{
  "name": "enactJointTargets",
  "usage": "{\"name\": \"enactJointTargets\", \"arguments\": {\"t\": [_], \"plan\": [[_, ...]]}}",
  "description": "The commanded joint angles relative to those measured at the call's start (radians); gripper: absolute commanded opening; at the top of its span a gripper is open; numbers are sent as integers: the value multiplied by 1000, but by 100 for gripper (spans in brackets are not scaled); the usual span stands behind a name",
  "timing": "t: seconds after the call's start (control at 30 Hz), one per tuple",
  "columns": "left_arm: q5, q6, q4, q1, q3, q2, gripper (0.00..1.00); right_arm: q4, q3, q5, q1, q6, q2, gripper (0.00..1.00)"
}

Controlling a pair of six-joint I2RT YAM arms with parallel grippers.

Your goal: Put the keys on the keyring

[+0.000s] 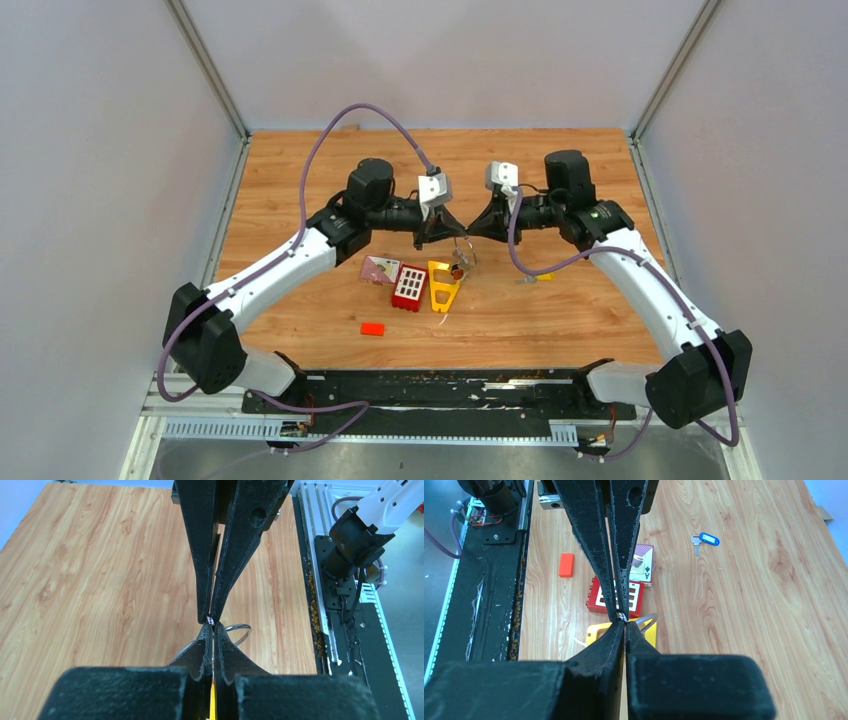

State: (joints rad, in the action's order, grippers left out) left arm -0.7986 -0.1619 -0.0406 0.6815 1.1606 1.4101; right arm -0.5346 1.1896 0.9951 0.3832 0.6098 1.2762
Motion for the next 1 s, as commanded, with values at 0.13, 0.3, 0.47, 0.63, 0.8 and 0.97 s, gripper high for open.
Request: {"name": "enactJointTargets", "arguments": {"t": [0.13, 0.3, 0.47, 0.63, 0.8, 0.97], "plan": [[2, -115, -51, 6, 46, -40, 0, -111, 12, 40, 5, 148, -57, 19], [-17, -140, -71, 6, 58, -36, 0, -157, 17, 65, 5, 179, -56, 24], [-60, -162, -84, 6, 58, -42, 0, -149, 9, 52, 5, 174, -52, 28], [-136, -227, -127, 6, 48, -75, 0, -123, -20, 78, 5, 155, -53, 39], [-210, -262, -150, 6, 30, -98, 0, -103, -30, 121, 8, 134, -38, 43], [-219, -225, -104, 6, 6, -111, 0, -72, -43, 194, 14, 93, -21, 43]]}}
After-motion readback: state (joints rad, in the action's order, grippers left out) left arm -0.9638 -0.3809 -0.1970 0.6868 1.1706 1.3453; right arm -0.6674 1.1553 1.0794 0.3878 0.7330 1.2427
